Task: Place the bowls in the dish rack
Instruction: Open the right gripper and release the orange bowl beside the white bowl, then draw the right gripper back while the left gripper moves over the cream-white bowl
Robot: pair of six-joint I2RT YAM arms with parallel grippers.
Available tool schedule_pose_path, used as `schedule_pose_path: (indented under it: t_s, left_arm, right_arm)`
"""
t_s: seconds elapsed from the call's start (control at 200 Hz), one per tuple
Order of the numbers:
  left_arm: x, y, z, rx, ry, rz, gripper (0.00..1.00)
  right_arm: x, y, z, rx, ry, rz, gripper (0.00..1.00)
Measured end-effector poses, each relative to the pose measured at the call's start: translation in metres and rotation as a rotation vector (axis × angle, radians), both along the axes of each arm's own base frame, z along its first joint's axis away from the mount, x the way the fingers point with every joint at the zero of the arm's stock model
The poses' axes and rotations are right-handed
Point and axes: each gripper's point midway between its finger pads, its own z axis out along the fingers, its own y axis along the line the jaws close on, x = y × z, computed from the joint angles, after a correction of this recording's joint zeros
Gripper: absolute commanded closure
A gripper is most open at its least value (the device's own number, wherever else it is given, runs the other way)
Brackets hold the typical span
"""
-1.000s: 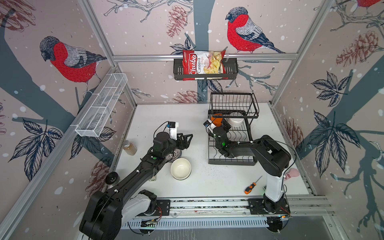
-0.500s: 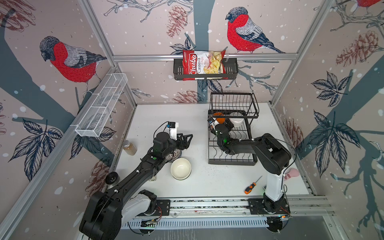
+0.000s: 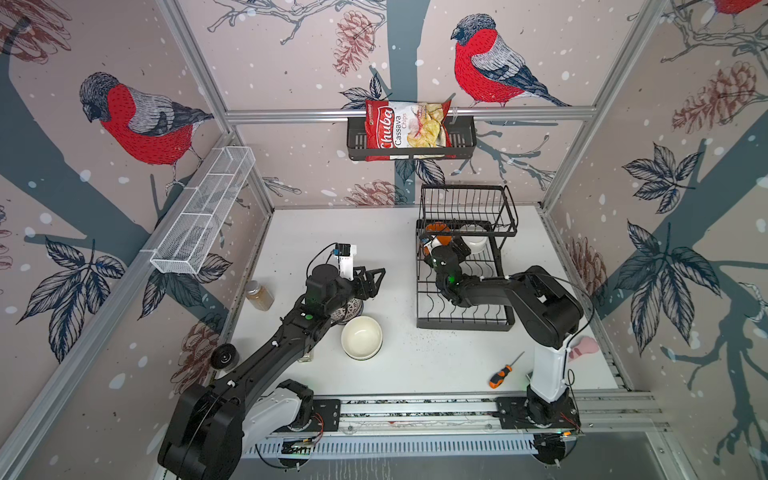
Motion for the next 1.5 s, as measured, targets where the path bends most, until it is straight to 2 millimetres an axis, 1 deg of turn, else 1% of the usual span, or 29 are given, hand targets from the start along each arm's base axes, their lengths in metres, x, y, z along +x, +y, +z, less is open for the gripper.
schedule_pose_path:
  t_s: [0.21, 0.505, 0.69, 0.961, 1.096, 1.231, 1.406, 1.501]
  left_arm:
    - [0.000, 0.000, 0.000, 0.000, -0.001, 0.000, 0.23]
    - [0.000, 0.000, 0.002, -0.001, -0.004, 0.001, 0.23]
    - [0.000, 0.000, 0.002, -0.002, -0.006, 0.002, 0.23]
    - [0.002, 0.003, 0.002, 0.010, 0.007, 0.022, 0.22]
    - [0.002, 0.005, -0.003, 0.021, 0.034, 0.030, 0.21]
    - [0.001, 0.010, -0.008, 0.039, 0.064, 0.056, 0.20]
    - [-0.003, 0.016, -0.009, 0.048, 0.105, 0.086, 0.15]
    - [-0.005, 0.018, -0.006, 0.056, 0.121, 0.091, 0.13]
  right_arm:
    - [-0.017, 0.006, 0.004, 0.028, 0.001, 0.024, 0.02]
    - [-0.043, 0.012, -0.011, 0.027, 0.046, 0.050, 0.03]
    - [-0.056, 0.010, -0.009, 0.035, 0.050, 0.044, 0.03]
    - [-0.071, 0.012, 0.010, 0.080, 0.030, 0.048, 0.04]
    - [-0.080, 0.011, 0.023, 0.118, 0.027, 0.050, 0.05]
    - [-0.090, 0.010, 0.038, 0.191, 0.038, 0.044, 0.05]
    - [-0.104, 0.017, 0.056, 0.302, 0.089, 0.061, 0.06]
    - [-0.113, 0.021, 0.066, 0.367, 0.127, 0.075, 0.06]
